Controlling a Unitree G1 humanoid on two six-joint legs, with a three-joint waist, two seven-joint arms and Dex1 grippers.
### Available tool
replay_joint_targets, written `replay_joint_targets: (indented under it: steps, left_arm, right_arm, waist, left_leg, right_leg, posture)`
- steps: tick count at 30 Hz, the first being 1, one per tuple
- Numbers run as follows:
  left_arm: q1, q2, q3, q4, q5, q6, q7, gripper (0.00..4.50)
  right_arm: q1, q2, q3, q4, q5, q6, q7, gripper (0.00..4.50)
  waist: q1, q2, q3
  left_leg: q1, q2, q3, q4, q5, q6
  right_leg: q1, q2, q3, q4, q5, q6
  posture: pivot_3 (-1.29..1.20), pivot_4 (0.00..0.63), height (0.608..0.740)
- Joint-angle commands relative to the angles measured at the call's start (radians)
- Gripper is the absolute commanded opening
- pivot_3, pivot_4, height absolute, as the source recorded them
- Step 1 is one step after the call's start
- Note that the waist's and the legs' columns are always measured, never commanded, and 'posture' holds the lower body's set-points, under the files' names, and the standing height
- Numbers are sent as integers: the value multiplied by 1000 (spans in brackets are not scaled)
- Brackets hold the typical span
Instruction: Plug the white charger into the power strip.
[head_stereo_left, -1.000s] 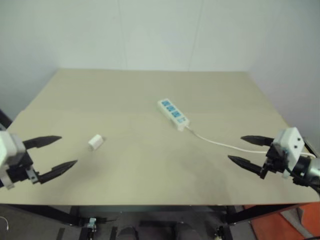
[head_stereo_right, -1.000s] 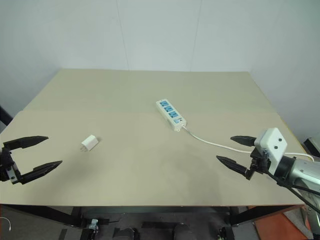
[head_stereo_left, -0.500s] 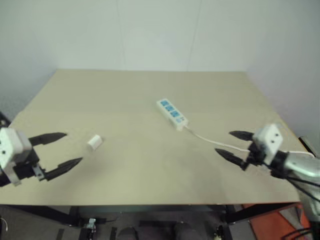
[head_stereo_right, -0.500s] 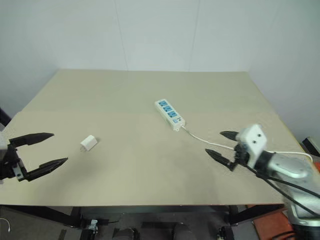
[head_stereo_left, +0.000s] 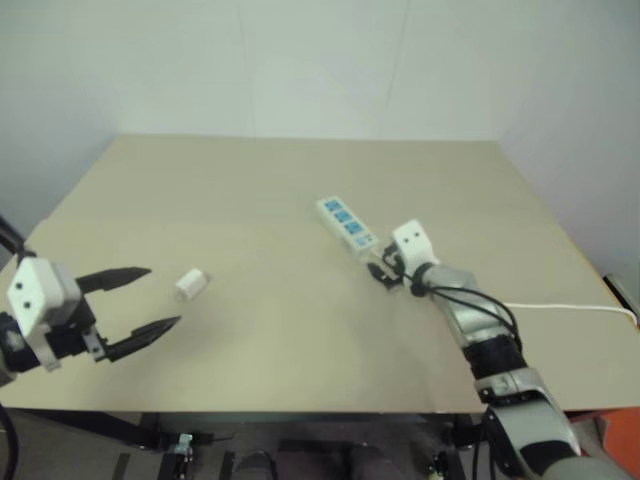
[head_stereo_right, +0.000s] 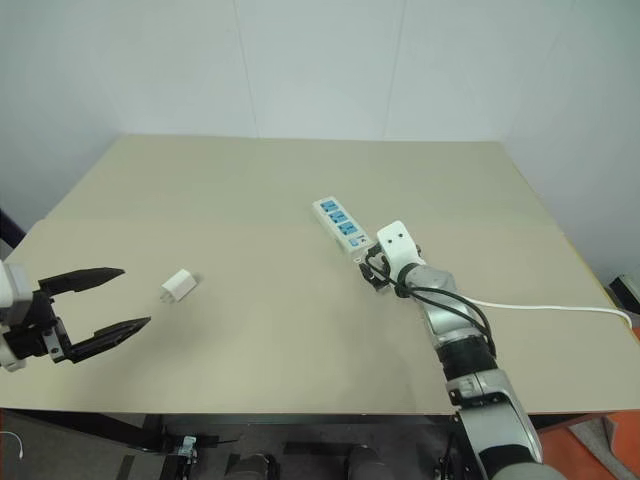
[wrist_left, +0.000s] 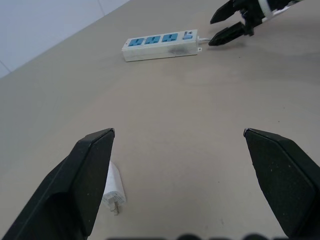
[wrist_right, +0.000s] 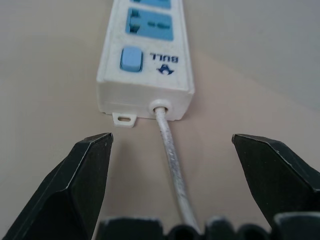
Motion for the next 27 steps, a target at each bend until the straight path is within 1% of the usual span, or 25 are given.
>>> replay_joint_targets:
  steps: [1, 3, 5, 7, 11, 16, 18, 19, 20, 24, 26, 27]
  left_arm:
    - [2, 1, 27, -5, -12, -17, -5, 4500]
    - [4, 0, 28, -2, -13, -20, -7, 4500]
    - [5, -2, 28, 4, -12, -25, -10, 4500]
    - [5, -3, 28, 5, -12, -28, -12, 4500]
    - [5, -4, 25, 9, -9, -35, -15, 4500]
    - [2, -3, 18, 17, -10, -40, -26, 4500]
    - [-2, -2, 12, 24, -9, -44, -32, 4500]
    - [-5, -1, 8, 29, -7, -46, -34, 4500]
    - [-8, 0, 5, 33, -6, -49, -36, 4500]
    - [-20, 3, -11, 53, -3, -62, -43, 4500]
    - [-25, 3, -15, 59, -1, -66, -46, 4500]
    - [-26, 3, -16, 61, -1, -67, -48, 4500]
  right_arm:
    - [-39, -1, -11, 50, -9, 4, 18, 3629]
    - [-51, 2, -14, 70, -8, 3, 26, 2953]
    - [-59, 6, -19, 82, -1, -3, 37, 2186]
    - [-61, 5, -18, 81, 0, -6, 48, 1547]
    - [-53, 2, -16, 65, 4, -15, 81, 50]
    - [32, -30, -16, -97, 62, -121, 238, 17]
    - [112, -62, -8, -200, 104, -262, 366, 17]
    - [154, -78, -8, -257, 140, -293, 436, 17]
    - [184, -89, -9, -297, 164, -301, 476, 17]
    - [264, -138, 2, -332, 182, -363, 586, 17]
    - [283, -161, 11, -327, 178, -399, 637, 17]
    - [289, -173, 17, -323, 170, -405, 652, 333]
  waist:
    - [-1, 0, 0]
    - [-1, 0, 0]
    - [-1, 0, 0]
    - [-2, 0, 0]
    - [-5, 0, 0]
    - [-9, 0, 0]
    - [-9, 0, 0]
    - [-9, 0, 0]
    - [-9, 0, 0]
    - [-23, 0, 0]
    - [-25, 0, 0]
    - [-25, 0, 0]
  left_leg:
    - [0, 0, 0, 0, 0, 0]
    - [0, 0, 0, 0, 0, 0]
    - [1, 0, 0, 0, 0, 0]
    - [2, 0, 0, 0, 0, 0]
    - [3, 0, 0, 1, 0, 0]
    - [2, 1, 0, 0, 0, 0]
    - [1, 1, 0, 0, 0, 0]
    - [0, 1, -1, 0, 0, 0]
    - [0, 1, -1, 0, 0, 1]
    - [1, 1, 0, 0, -1, 1]
    - [3, 1, 0, 1, -1, 1]
    - [4, 1, 0, 1, -1, 1]
  right_leg:
    - [0, 0, 0, 0, 0, 0]
    - [0, 0, 0, 0, 0, 0]
    - [0, 0, 0, 0, 0, 0]
    - [1, 0, 0, 1, 0, 0]
    - [2, 0, 0, 1, 0, 0]
    - [1, 0, -1, 1, 0, 0]
    - [1, 0, -1, 1, 0, 0]
    - [0, 0, -1, 0, 0, 0]
    - [0, 0, -1, 0, 0, 0]
    - [1, 0, -1, 1, -1, 1]
    - [2, 0, -1, 1, -3, 4]
    - [3, 0, -1, 1, -4, 6]
  posture:
    - [0, 150, 740]
    - [0, 150, 740]
    - [0, 150, 740]
    - [0, 150, 740]
    - [0, 150, 740]
    - [0, 150, 740]
    - [0, 150, 740]
    - [0, 150, 740]
    - [0, 150, 740]
    - [0, 150, 740]
    - [0, 150, 740]
    - [0, 150, 740]
